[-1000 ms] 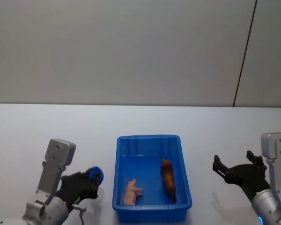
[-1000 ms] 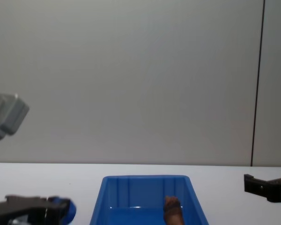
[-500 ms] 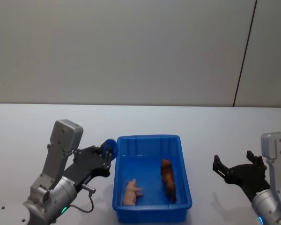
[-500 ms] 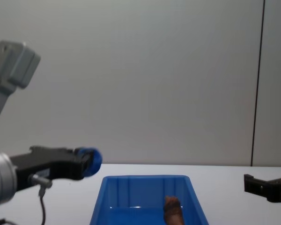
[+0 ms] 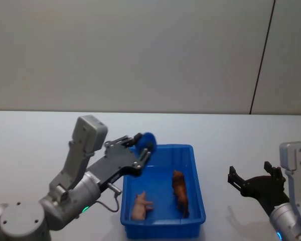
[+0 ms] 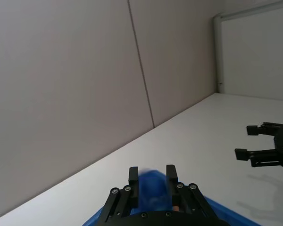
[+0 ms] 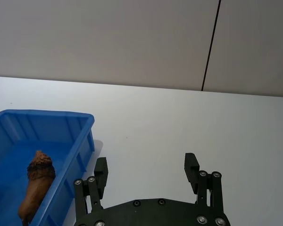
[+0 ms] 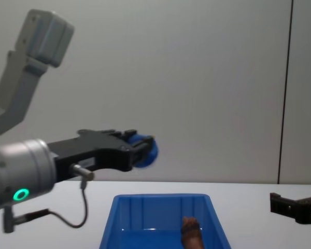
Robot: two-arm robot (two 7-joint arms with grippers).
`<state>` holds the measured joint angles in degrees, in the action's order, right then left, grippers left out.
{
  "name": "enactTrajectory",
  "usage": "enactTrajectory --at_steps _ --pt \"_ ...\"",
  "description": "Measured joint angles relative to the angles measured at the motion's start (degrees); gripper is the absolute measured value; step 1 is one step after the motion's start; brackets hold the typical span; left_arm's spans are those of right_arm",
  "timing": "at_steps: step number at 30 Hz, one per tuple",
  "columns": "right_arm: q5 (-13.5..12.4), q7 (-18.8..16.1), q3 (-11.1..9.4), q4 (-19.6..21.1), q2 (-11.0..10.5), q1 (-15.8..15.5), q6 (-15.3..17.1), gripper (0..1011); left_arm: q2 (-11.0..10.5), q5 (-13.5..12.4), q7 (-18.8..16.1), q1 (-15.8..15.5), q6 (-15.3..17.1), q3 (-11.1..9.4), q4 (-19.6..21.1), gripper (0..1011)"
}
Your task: Pick up the two dolls from the table and place them into the box.
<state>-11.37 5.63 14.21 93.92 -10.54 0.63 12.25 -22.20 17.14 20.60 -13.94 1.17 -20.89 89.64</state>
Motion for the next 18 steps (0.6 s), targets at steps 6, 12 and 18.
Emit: enactTrajectory --at_steps 6,12,18 --pt "0.0 0.0 0.0 0.0 0.0 0.0 0.0 1001 2.2 -1.1 4.5 -3.0 -1.5 -0.7 -3.4 506" --pt "0.0 0.0 0.0 0.0 0.0 0.0 0.0 1001 3.5 -1.7 7.1 -4.8 -2.4 -1.1 -5.4 689" --pt "0.0 0.0 0.0 0.0 0.0 0.0 0.0 1001 4.3 -2.1 8.6 -5.8 -2.9 -1.4 -6.6 863"
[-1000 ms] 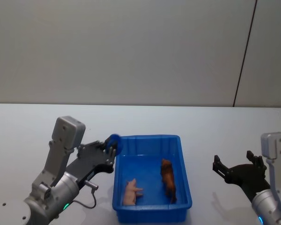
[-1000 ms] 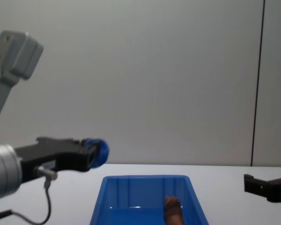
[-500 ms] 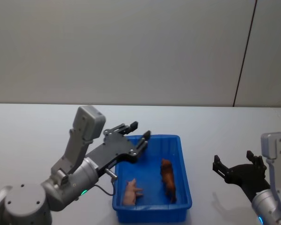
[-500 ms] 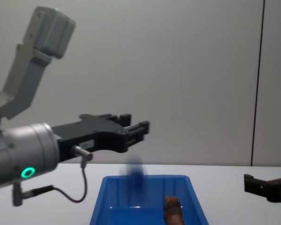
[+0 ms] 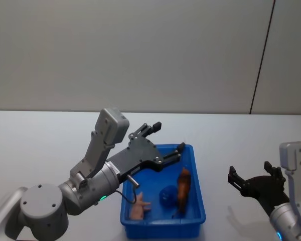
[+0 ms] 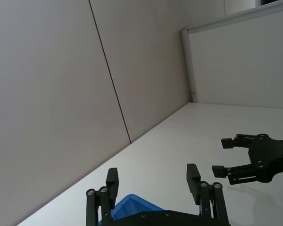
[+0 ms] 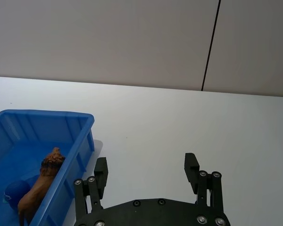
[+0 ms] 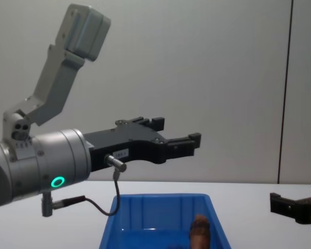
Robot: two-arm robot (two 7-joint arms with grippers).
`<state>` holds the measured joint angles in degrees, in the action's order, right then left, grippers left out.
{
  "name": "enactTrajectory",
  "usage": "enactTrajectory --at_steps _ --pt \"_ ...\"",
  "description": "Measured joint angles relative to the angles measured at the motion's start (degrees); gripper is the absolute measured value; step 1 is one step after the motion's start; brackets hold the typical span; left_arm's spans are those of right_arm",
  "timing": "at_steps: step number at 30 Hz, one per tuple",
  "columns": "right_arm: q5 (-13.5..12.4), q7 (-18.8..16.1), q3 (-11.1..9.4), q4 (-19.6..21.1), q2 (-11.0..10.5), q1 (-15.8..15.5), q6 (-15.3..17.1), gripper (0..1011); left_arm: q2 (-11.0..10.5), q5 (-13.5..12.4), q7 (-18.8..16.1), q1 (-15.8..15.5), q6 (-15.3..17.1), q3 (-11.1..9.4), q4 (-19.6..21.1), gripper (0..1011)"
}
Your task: Pick up the two dolls from the table and place them into the box.
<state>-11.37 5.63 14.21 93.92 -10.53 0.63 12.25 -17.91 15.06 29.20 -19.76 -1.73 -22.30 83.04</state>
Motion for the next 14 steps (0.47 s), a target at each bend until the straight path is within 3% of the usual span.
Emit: enactTrajectory --at_steps 5,14 --pt "0.0 0.0 0.0 0.0 0.0 0.0 0.0 1001 0.5 -0.2 1.0 -0.7 -0.3 -0.1 -0.7 1000" --pt "0.0 0.0 0.0 0.0 0.0 0.0 0.0 1001 0.9 -0.4 1.8 -1.3 -0.6 -0.3 -1.4 1001"
